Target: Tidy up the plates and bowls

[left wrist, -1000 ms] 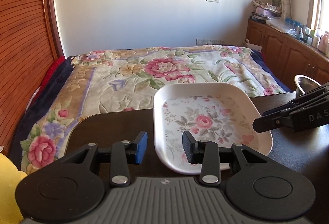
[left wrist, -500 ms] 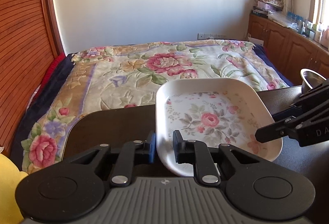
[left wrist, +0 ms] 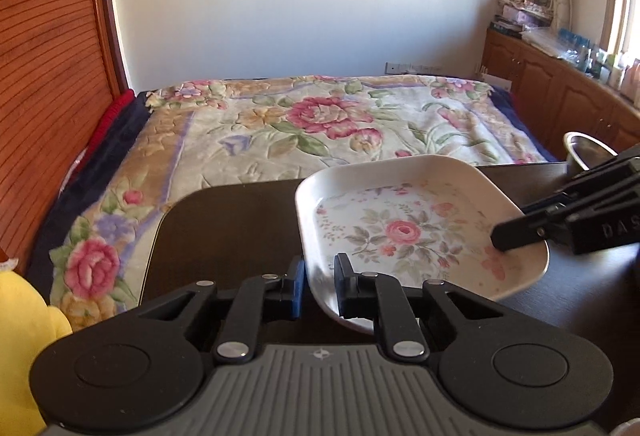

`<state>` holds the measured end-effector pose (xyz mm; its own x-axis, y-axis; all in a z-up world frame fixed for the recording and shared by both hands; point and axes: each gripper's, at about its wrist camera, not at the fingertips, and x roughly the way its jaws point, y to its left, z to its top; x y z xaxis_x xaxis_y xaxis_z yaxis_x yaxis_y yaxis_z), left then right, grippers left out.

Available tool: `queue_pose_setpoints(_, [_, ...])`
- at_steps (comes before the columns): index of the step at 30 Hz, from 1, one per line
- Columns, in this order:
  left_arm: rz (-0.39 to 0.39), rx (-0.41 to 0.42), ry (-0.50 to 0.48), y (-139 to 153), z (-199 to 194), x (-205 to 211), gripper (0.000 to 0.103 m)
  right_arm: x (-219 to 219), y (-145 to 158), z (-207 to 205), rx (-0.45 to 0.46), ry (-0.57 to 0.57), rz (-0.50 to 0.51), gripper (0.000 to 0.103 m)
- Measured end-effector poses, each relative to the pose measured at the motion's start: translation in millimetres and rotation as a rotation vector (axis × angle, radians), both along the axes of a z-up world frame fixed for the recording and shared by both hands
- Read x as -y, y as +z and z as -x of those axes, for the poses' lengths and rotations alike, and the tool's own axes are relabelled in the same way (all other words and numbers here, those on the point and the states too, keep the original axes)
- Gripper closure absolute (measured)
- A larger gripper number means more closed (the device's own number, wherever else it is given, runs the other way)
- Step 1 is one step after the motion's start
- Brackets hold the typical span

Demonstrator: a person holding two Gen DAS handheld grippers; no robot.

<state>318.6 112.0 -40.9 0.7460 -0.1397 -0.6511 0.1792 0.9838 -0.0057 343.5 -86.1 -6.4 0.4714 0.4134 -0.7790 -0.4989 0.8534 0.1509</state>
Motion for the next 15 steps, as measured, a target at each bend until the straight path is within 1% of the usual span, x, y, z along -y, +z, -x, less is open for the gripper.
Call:
queue_pose_setpoints(3, [-0.010,0.014,-0.002,5.9,11.7,4.0,0.086,4.1,3.1,4.4,0.000,-0.009,-0.025,0.082])
queue_pose_setpoints(8, [-0.023,0.048,0.000,20.0,32.0,8.7,0.086,6.8,6.8,16.9,0.013,-0.011,-0.034,0.082])
queue_pose_setpoints(15, [-0.023,0.085,-0.009,39.2,62.9,16.3,0.086,16.2,21.4,40.6,0.049,-0.003,-0.060,0.083])
